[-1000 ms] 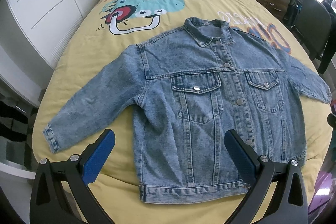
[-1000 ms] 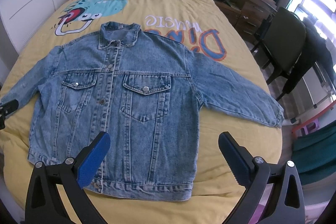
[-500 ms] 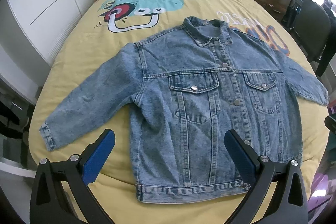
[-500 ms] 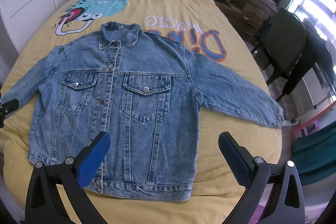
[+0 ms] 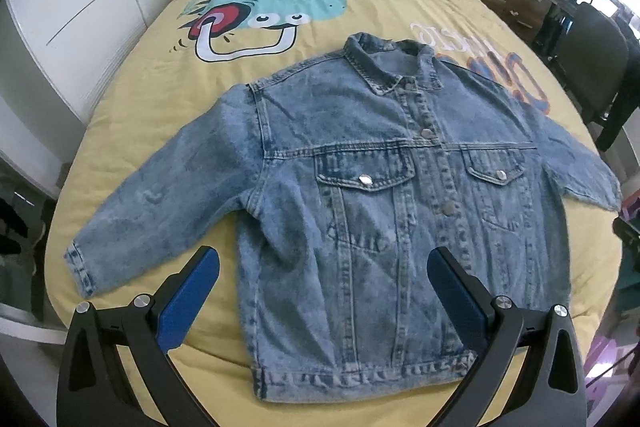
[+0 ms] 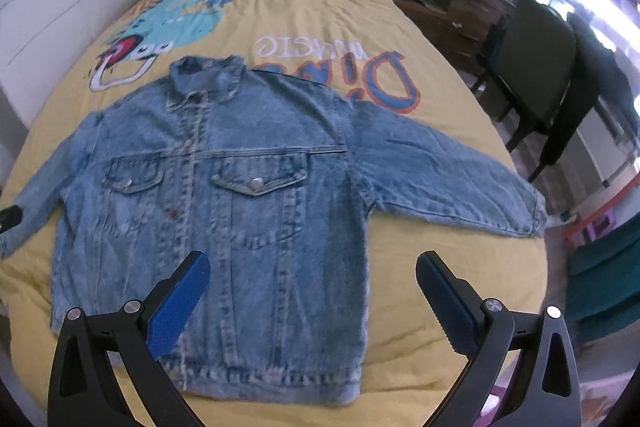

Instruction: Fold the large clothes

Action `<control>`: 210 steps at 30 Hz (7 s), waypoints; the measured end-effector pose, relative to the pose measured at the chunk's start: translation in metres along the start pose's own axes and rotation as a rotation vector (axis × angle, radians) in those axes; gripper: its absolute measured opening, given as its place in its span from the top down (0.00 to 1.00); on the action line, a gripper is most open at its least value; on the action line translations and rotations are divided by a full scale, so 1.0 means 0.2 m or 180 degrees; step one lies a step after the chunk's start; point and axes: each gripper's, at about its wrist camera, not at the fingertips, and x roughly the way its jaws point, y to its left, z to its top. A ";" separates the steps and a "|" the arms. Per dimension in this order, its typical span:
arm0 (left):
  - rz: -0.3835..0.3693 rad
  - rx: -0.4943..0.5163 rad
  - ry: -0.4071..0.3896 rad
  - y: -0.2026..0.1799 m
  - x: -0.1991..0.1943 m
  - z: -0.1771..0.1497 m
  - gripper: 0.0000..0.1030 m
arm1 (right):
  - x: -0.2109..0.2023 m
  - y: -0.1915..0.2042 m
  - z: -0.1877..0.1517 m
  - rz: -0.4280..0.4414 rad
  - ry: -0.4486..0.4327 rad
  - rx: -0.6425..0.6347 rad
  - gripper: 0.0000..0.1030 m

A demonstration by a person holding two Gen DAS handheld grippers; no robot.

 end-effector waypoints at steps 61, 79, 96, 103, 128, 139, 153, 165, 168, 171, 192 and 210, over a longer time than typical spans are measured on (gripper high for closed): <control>-0.0314 -0.0021 0.0318 0.13 0.56 0.30 0.01 | 0.50 -0.85 0.67 0.0208 -0.0004 0.1121 0.91; -0.0101 0.0004 0.0120 0.20 0.63 0.40 0.01 | 0.86 0.52 0.72 0.1013 0.0537 0.0026 0.92; -0.0036 0.0101 0.0208 0.14 0.66 0.38 0.01 | 0.89 0.62 0.42 0.1081 0.0787 -0.0368 0.19; -0.0097 0.0376 0.0163 -0.02 0.65 0.38 0.01 | 0.76 0.26 0.27 0.0777 0.0732 -0.0280 0.19; 0.0246 0.2205 0.0115 -1.02 0.98 0.29 0.01 | 1.01 -0.44 -0.01 0.0646 0.0806 0.0675 0.19; 0.0146 0.1933 0.0261 -1.06 1.05 0.41 0.84 | 1.03 -0.46 -0.01 0.0522 0.0819 0.0544 0.19; -0.0466 0.0476 0.0252 -0.55 0.97 0.64 0.88 | 1.08 -0.44 0.11 0.0529 0.0652 0.0603 0.64; -0.0584 0.0343 0.0497 -0.46 1.01 0.48 0.71 | 1.08 -0.36 0.09 0.0588 0.0697 0.0539 0.84; -0.0492 0.0492 0.0468 -0.48 0.94 0.46 0.43 | 1.08 -0.39 0.09 0.0667 0.0758 0.0626 0.80; -0.0398 0.0649 0.0327 -0.50 0.87 0.44 0.19 | 1.07 -0.38 0.09 0.0615 0.0796 0.0569 0.72; 0.0012 0.1555 0.0175 -1.06 0.93 0.35 0.06 | 0.97 -0.48 0.03 0.0786 0.0765 0.0776 0.33; -0.0638 0.0613 0.0385 -0.51 0.96 0.60 0.68 | 1.00 -0.47 0.01 0.0734 0.0835 0.0740 0.32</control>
